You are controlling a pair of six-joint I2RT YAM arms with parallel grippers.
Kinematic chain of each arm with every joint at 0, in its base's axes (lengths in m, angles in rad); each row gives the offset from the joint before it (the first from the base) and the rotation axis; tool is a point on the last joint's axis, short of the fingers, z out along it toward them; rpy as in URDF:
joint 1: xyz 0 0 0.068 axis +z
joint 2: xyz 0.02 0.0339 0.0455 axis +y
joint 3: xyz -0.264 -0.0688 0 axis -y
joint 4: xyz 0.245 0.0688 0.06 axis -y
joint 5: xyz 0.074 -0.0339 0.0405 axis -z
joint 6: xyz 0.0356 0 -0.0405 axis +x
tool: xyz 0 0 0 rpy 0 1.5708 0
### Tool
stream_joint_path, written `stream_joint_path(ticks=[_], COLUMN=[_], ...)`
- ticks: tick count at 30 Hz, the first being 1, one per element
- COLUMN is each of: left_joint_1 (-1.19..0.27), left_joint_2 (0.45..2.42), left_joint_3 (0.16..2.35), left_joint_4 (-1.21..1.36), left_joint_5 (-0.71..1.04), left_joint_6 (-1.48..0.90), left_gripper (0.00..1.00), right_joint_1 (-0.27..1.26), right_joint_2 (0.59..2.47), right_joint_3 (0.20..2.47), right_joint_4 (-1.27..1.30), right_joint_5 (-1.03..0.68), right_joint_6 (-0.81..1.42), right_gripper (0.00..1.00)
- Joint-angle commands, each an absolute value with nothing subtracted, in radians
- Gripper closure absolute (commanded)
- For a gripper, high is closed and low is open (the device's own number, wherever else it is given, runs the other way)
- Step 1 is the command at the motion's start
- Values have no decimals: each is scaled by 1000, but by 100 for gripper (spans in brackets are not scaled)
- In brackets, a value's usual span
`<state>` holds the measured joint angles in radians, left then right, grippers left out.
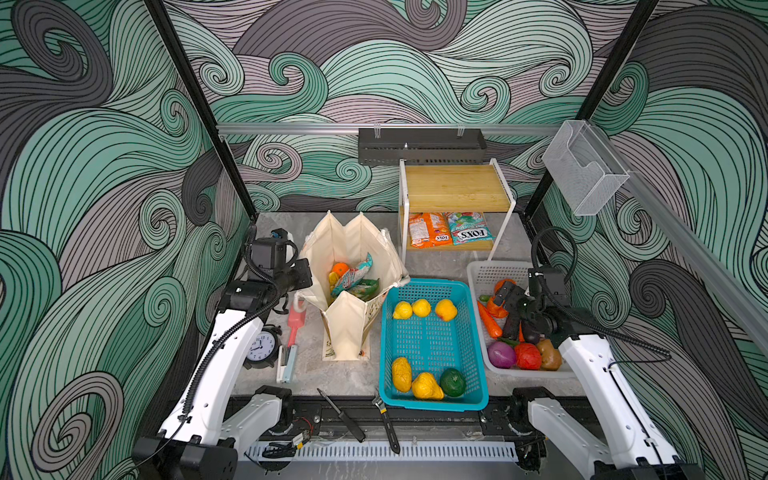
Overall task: Place the food into the grocery bag and tie it
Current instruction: 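Move the right gripper down to the white vegetable basket, then grasp the purple eggplant in the white basket with the right gripper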
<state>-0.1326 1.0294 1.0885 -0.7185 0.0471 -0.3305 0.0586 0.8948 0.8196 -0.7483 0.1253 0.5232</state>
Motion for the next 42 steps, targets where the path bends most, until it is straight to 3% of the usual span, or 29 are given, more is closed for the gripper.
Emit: stream_joint_path(ticks=[1,11,17,21,26,42], left_joint_1=[-127,-117,-113,-112,-108,-106], left_joint_2=[1022,1024,1026,1017,1028,1049], left_joint_3=[1074,1068,1065,1064,1060,1059], left_joint_4=[-758,-738,-734,-731,-720,-708], left_joint_5=[77,120,142,143,175,163], left_joint_6=[-330,-339,-343,-343,-355,-367], left_gripper=[100,100,100,100,100,100], right_joint_1=[52,-7,-92,-112,-172,-247], right_joint_2=[888,1063,1117,1154,1164,1251], right_joint_3=[818,838,835,825,768,736], right_joint_4=[-699,-644,-604,-591,-517,-427], right_joint_5=[233,322,275,322,244,131], right_joint_6=[416,411,407,402,413,391], right_gripper=[3,10,28,35,42,44])
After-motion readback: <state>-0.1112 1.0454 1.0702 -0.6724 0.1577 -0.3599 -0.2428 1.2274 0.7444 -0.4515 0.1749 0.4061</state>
